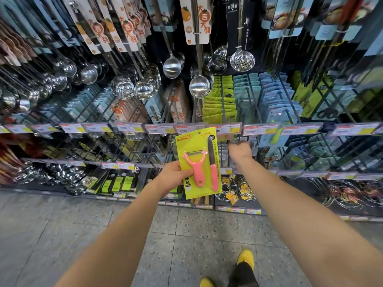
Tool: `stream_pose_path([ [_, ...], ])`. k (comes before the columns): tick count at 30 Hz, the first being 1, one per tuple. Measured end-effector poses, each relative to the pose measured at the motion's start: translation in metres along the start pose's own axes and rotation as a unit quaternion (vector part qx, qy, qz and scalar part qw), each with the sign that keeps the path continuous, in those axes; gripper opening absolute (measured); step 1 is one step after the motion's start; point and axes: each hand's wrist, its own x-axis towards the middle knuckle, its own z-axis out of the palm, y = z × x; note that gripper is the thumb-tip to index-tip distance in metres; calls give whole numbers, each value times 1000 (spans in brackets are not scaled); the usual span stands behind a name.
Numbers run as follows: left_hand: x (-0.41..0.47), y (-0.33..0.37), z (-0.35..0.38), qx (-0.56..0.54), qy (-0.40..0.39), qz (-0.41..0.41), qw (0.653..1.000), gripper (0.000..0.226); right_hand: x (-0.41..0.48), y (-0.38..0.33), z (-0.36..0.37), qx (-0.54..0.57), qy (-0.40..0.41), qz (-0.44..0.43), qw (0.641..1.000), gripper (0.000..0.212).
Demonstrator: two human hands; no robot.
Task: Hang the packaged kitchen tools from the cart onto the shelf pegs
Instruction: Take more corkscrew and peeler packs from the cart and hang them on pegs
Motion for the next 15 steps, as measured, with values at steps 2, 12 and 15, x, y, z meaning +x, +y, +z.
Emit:
stream_pose_path([
  [2,5,-5,6,8,-6,-7,1000,19,-9,14,1,109,-84,8,990,32],
  [12,31,-26,45,69,-43,-44,996,33,-29,54,-37,108,-239,-22,965,9],
  [15,55,-30,54,62,-6,-34,997,50,-23,50,-44,123,-196,-45,972,12],
])
